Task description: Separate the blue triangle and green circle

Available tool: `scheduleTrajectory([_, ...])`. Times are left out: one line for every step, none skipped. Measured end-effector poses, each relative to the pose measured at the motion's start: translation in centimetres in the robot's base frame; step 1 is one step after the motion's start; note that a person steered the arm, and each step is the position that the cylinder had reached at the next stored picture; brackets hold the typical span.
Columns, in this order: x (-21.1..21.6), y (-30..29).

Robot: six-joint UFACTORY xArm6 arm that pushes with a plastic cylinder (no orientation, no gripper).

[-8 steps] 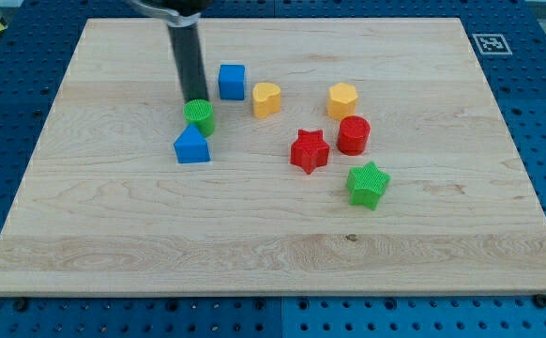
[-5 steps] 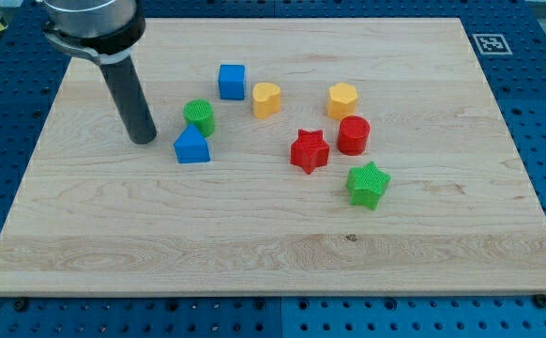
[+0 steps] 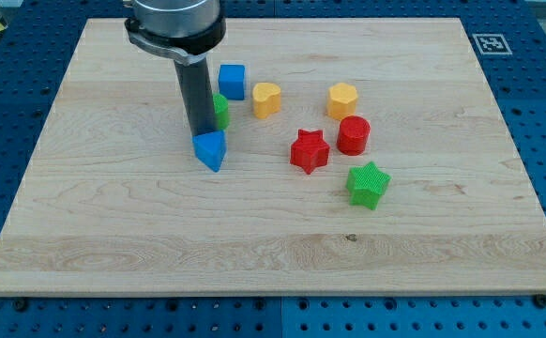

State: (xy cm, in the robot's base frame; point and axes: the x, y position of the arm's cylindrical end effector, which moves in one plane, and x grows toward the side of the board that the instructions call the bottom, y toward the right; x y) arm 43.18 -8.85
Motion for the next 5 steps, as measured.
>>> scheduleTrajectory([0.0,1.0])
scheduleTrajectory([0.0,1.7])
scheduleTrajectory([0.3,1.7])
scheduleTrajectory([0.4,0.6])
scheduleTrajectory([0.5,-0.1])
